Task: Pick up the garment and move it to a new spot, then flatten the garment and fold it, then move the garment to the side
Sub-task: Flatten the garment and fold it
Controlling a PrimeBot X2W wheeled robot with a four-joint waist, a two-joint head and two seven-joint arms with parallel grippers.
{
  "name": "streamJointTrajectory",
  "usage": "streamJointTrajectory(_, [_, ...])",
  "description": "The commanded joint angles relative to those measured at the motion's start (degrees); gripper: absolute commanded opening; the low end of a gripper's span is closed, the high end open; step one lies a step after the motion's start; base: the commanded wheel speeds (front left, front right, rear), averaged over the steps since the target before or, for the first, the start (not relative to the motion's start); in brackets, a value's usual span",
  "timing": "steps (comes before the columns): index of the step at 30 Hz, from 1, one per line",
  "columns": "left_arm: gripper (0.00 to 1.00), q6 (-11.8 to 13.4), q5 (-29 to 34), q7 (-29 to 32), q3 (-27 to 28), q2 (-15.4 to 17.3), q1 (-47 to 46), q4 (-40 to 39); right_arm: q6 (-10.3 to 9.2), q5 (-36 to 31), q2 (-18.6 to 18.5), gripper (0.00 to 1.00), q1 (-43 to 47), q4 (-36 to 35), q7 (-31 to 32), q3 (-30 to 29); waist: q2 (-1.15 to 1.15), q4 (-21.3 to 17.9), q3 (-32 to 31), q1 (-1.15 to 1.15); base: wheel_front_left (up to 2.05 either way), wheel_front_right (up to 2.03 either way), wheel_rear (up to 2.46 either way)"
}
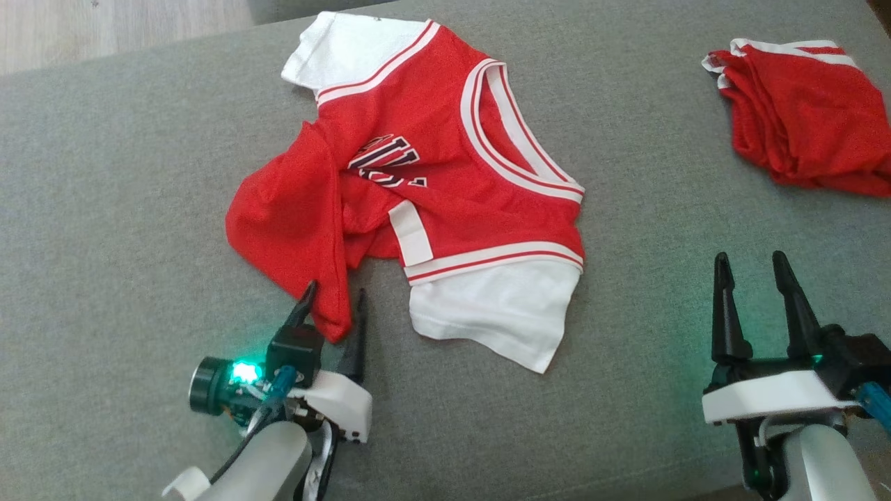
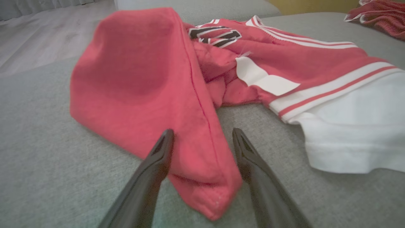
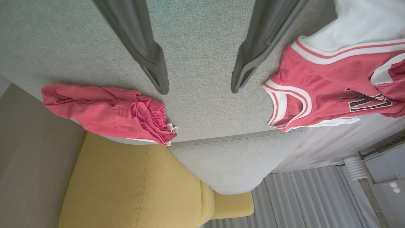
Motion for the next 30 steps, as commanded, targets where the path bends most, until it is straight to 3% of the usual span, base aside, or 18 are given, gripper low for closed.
streamJointTrajectory(1, [0.0,-0.1,-0.3,-0.2,1.9,0.6,-1.8,-0.8,0.39,0.4,-0.3,1.0,-1.3,-1.6,-0.6,1.0,0.0,0.0,0.0,0.0,0.0,0.0,0.0])
streamJointTrajectory(5, [0.0,-1.4,-1.9,0.8,2.5,1.3,-1.7,-1.3,0.39,0.6,-0.3,1.0,-1.2,-1.6,-0.6,0.7,0.0,0.5,-0.1,0.0,0.0,0.0,0.0])
streamJointTrajectory(9, [0.0,-2.9,-4.2,2.5,3.3,2.7,-0.4,-7.2,0.39,0.4,-0.3,1.0,-0.7,-1.4,-0.6,0.0,0.0,1.6,-0.9,0.0,0.0,0.0,0.0])
streamJointTrajectory(14, [0.0,-4.7,-9.1,8.5,4.8,7.6,3.9,-24.9,0.39,0.6,-0.3,1.0,0.3,-1.2,-0.6,-0.4,0.0,3.2,-2.8,0.0,0.0,0.0,0.0])
streamJointTrajectory(21, [0.0,-2.5,-13.8,18.5,9.3,18.1,7.9,-53.2,0.39,1.1,-0.3,1.0,1.1,-0.8,-0.6,-0.4,0.0,5.3,-5.3,0.0,0.0,0.0,0.0])
streamJointTrajectory(25, [0.0,-2.5,-19.4,22.4,12.2,20.2,8.1,-64.0,0.39,1.5,-0.3,1.0,1.1,-0.3,-0.6,-0.2,0.0,6.1,-6.4,0.0,0.0,0.0,0.0])
streamJointTrajectory(30, [0.0,-2.5,-25.8,26.4,16.0,21.2,5.3,-70.4,0.39,1.8,-0.3,1.0,1.2,0.2,-0.6,0.5,0.0,6.2,-7.1,0.0,0.0,0.0,0.0])
